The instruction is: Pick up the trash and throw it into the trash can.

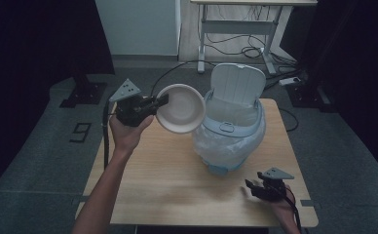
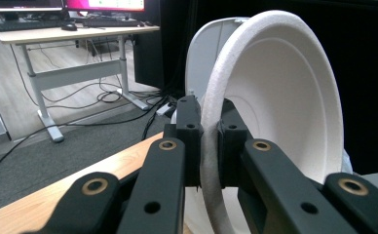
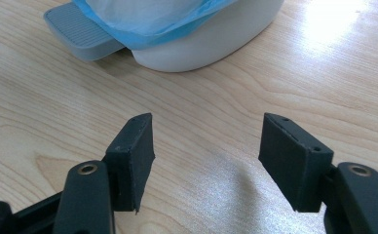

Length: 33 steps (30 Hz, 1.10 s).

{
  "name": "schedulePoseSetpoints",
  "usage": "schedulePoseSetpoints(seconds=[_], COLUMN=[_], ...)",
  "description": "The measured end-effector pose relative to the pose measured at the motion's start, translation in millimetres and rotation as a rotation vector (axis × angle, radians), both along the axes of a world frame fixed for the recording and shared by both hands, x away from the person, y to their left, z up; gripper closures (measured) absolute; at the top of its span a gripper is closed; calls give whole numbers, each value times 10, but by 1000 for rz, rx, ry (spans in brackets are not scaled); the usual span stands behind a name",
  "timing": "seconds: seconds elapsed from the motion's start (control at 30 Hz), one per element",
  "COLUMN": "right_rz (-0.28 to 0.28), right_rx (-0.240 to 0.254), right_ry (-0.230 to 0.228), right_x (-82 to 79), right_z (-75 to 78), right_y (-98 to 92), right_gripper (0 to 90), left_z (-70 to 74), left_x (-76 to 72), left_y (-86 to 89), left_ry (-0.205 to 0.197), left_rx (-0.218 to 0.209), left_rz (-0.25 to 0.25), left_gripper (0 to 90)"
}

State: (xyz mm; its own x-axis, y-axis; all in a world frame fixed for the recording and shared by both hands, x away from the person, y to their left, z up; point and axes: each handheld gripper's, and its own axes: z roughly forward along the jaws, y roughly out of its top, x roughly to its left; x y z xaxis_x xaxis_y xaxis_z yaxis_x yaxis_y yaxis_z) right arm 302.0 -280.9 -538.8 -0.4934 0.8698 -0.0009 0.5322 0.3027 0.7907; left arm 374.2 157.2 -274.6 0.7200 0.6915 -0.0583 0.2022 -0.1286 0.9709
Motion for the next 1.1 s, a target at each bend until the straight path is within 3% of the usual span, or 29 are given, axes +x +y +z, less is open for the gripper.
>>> schedulePoseSetpoints(seconds=[0.27, 0.53, 1.1], right_rz=[-3, 0, 2], right_rx=[2, 6, 8], right_ry=[0, 2, 6], right_x=[6, 10, 15], right_z=[-2, -4, -9], right_y=[-10, -2, -7], right_gripper=[370, 370, 370], left_z=[54, 99, 188], left_x=[80, 134, 225], left_y=[-92, -201, -548], left_ry=[15, 21, 12], left_rx=[-40, -51, -16], left_rz=[-23, -40, -74], left_gripper=[829, 828, 829])
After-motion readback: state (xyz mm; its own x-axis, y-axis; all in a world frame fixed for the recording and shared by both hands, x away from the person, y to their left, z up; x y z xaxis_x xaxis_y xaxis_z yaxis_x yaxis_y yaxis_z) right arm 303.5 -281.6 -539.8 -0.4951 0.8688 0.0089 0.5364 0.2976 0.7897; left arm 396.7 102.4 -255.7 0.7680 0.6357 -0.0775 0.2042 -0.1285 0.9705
